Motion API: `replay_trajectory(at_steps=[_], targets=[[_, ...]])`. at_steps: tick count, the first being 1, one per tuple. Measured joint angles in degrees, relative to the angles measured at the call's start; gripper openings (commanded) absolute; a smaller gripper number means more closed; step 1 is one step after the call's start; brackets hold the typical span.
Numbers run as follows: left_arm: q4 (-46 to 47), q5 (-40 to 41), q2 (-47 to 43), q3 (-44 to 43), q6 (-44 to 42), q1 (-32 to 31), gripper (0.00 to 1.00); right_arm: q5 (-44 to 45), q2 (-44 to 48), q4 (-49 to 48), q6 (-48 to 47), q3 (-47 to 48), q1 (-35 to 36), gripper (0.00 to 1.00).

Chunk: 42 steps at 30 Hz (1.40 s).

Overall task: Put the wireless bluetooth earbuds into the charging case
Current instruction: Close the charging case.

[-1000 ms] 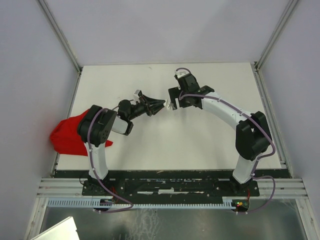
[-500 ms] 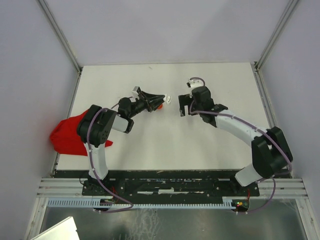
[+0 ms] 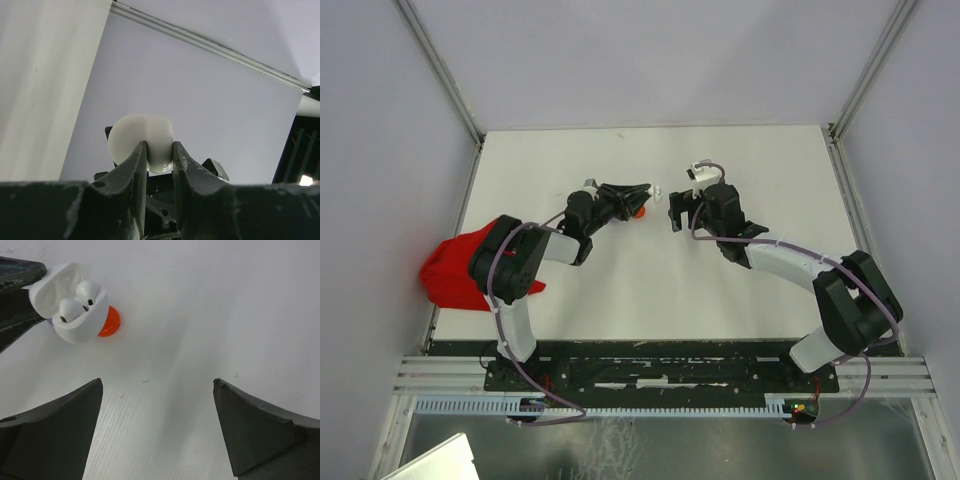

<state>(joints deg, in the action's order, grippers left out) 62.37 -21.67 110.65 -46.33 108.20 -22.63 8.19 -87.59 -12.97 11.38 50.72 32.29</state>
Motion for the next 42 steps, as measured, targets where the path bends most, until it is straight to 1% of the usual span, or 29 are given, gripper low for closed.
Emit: replay_trajectory(at_steps=[6, 12, 19, 25, 31, 34, 38, 42], targets=[[-5.2, 4.0, -3.0, 0.0, 1.0, -2.4, 0.03, -0.3, -3.3, -9.0, -3.3, -0.8, 2.7, 0.99], [-8.4, 5.3, -3.0, 0.0, 1.7, -3.7, 0.03, 0.3, -6.7, -12.5, -5.0, -0.6, 4.4, 0.99], [-8.5, 5.0, -3.0, 0.0, 1.9, -3.9, 0.03, 6.3, -9.0, -15.0, -5.9, -0.3, 4.7, 0.99], [-5.8, 4.6, -3.0, 2.1, 3.7, -3.9, 0.03, 11.3, -9.0, -17.4, -8.0, -0.3, 4.8, 0.99], [-3.6, 4.6, -3.0, 3.6, 4.4, -3.8, 0.03, 14.7, -9.0, -17.4, -9.7, -0.6, 4.8, 0.99], [-3.5, 3.7, -3.0, 3.7, 4.3, -3.8, 0.03, 16.0, -8.7, -15.8, -9.5, -0.7, 4.7, 0.99], [-3.5, 1.7, -1.2, 2.8, 2.7, -3.8, 0.03, 17.7, -5.5, -8.3, -5.9, -0.7, 3.4, 1.00], [-6.1, 0.2, 1.8, 1.2, -2.7, -3.8, 0.03, 18.7, 0.4, -2.7, -2.6, -1.6, 0.9, 1.00]])
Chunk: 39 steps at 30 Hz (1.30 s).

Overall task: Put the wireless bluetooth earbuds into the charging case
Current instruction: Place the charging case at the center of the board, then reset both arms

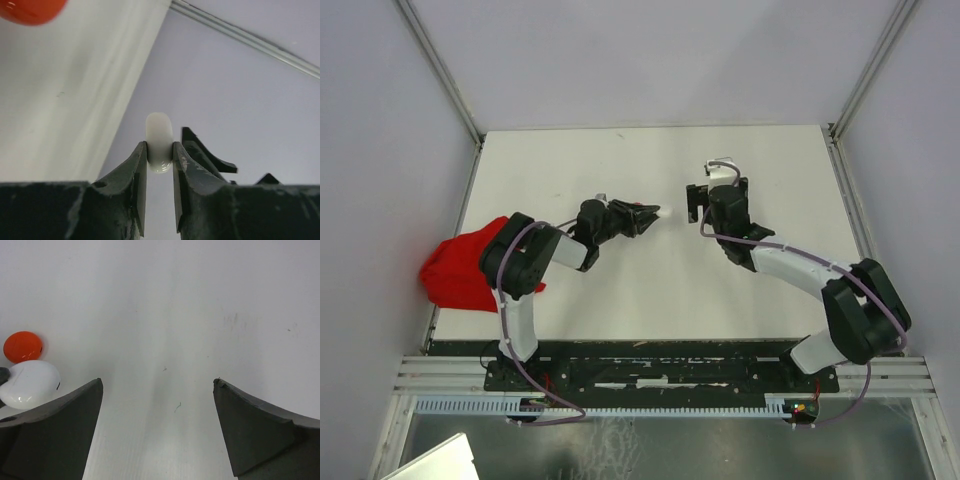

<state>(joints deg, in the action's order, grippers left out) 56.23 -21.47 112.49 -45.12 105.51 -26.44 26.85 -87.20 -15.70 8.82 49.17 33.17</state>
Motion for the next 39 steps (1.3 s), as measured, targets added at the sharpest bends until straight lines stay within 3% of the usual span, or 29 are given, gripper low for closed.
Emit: replay_trajectory(at_steps=[6, 16, 19, 25, 28, 39], targets=[[-5.2, 0.3, 2.4, -0.4, -10.6, 0.0, 0.03, -0.1, 6.3, 5.2, 1.0, -0.6, -0.9, 1.00], [-12.7, 3.8, 2.7, -0.9, -24.0, 0.0, 0.08, -3.4, 6.5, 11.6, 1.6, -0.4, -1.0, 1.00], [-14.7, 5.0, 2.5, -1.5, -27.1, 0.1, 0.16, -4.2, 6.5, 12.3, 1.8, -0.1, -1.0, 1.00], [-18.6, 6.3, 1.0, -2.7, -31.6, 0.1, 0.51, -5.5, 6.4, 14.0, 2.1, 1.2, -1.0, 1.00], [-23.4, 8.1, -0.9, -2.8, -34.4, 0.1, 0.63, -5.9, 6.1, 14.6, 2.4, 1.9, -1.0, 1.00], [-39.8, 13.7, -14.8, -3.7, -44.2, 4.3, 0.71, -7.9, 5.6, 20.8, 7.0, 5.3, -3.0, 1.00]])
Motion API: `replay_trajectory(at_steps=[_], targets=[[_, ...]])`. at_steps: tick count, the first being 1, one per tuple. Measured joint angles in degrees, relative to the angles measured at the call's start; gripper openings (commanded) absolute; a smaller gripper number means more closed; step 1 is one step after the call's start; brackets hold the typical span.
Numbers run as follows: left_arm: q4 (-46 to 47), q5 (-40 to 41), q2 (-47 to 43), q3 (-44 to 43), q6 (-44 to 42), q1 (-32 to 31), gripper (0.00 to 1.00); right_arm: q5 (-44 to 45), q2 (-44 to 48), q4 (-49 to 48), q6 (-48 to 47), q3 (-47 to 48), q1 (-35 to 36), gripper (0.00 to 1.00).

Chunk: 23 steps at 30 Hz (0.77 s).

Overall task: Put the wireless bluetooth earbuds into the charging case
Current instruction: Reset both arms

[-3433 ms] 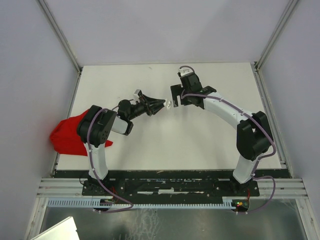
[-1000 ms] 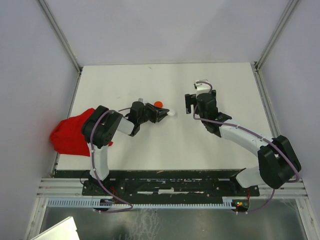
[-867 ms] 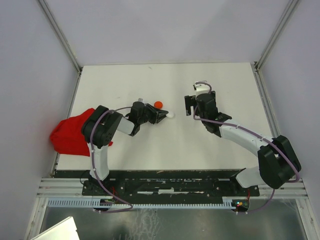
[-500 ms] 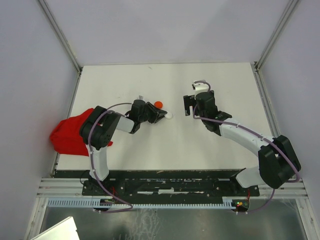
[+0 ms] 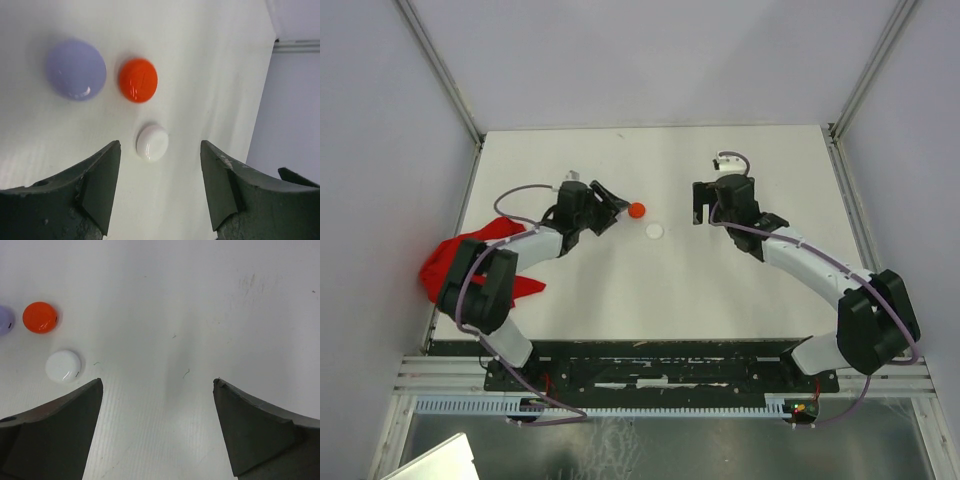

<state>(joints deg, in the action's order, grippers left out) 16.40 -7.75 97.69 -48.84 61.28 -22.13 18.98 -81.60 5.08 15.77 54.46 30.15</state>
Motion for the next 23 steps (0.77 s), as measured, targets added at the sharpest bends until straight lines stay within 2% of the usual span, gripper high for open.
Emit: replay_trajectory(at_steps=[6, 14, 18, 23], targets=[[-4.7, 3.1, -9.7, -0.4, -5.0, 9.9, 0.72, 4.5, -0.8, 5.2, 6.2, 4.7, -1.2, 1.00], [-7.1, 6.2, -13.7, 5.1, -5.8, 21.9, 0.72, 16.2, -3.0, 13.7, 15.6, 10.0, -1.2, 0.99], [-8.0, 11.5, -21.3, 11.3, -3.8, 25.2, 0.74, 20.9, -4.0, 17.4, 18.9, 11.6, -1.2, 0.99], [-8.3, 14.1, -25.2, 11.9, -3.3, 25.8, 0.73, 23.8, -6.4, 21.2, 21.5, 13.7, -1.2, 0.99]])
